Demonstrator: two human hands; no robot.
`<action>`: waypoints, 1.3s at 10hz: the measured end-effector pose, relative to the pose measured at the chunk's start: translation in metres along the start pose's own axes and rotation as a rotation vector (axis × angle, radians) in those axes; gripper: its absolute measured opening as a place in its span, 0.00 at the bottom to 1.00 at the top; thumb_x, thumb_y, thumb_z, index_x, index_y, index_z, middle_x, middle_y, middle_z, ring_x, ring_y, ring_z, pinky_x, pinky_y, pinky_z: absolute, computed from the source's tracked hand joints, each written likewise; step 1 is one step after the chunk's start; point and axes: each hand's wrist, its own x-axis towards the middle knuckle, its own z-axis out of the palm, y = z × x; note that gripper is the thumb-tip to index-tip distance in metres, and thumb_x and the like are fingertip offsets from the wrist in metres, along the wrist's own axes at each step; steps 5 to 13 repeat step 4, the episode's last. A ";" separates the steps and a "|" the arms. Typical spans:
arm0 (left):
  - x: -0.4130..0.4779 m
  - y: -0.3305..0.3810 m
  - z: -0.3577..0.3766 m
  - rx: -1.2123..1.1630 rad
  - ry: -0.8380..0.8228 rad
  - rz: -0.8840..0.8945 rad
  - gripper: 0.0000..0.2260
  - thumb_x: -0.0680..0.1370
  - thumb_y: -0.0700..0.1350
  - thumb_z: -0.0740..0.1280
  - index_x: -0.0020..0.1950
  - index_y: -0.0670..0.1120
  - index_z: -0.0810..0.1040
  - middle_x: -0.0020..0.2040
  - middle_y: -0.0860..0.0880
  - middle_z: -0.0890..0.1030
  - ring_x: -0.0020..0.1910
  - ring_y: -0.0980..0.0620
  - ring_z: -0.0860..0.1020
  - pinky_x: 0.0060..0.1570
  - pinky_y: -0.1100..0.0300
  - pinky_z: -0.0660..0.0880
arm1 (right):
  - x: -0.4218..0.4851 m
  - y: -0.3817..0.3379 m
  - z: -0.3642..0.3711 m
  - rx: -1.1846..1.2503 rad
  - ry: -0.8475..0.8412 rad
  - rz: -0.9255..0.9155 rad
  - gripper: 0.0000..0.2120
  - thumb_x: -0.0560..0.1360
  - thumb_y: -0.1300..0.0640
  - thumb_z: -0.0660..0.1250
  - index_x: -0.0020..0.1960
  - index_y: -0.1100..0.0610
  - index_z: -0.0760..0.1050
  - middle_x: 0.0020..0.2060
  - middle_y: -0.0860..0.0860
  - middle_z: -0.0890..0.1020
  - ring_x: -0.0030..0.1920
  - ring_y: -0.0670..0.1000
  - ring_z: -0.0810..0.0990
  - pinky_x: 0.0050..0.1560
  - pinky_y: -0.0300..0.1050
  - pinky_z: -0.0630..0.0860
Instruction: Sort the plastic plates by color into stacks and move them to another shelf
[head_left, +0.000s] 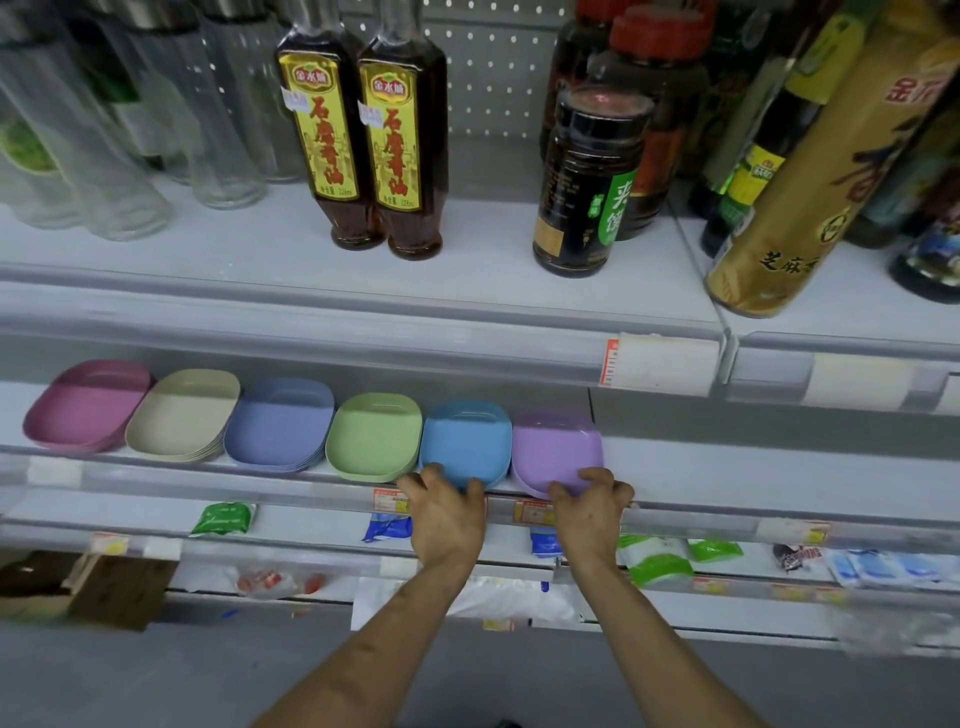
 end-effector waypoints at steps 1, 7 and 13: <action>-0.001 -0.003 0.000 -0.022 0.001 0.019 0.23 0.77 0.52 0.71 0.67 0.43 0.71 0.63 0.44 0.63 0.56 0.38 0.76 0.50 0.44 0.81 | -0.002 0.001 -0.002 0.007 -0.002 -0.010 0.20 0.77 0.58 0.73 0.65 0.59 0.71 0.65 0.59 0.65 0.49 0.53 0.71 0.59 0.42 0.72; -0.006 -0.009 -0.007 -0.083 0.024 0.077 0.23 0.78 0.51 0.71 0.70 0.44 0.72 0.68 0.44 0.63 0.60 0.40 0.76 0.55 0.48 0.78 | -0.008 0.003 -0.008 0.074 0.002 -0.022 0.19 0.77 0.57 0.73 0.65 0.58 0.71 0.66 0.58 0.64 0.50 0.54 0.73 0.61 0.41 0.72; -0.006 -0.009 -0.007 -0.083 0.024 0.077 0.23 0.78 0.51 0.71 0.70 0.44 0.72 0.68 0.44 0.63 0.60 0.40 0.76 0.55 0.48 0.78 | -0.008 0.003 -0.008 0.074 0.002 -0.022 0.19 0.77 0.57 0.73 0.65 0.58 0.71 0.66 0.58 0.64 0.50 0.54 0.73 0.61 0.41 0.72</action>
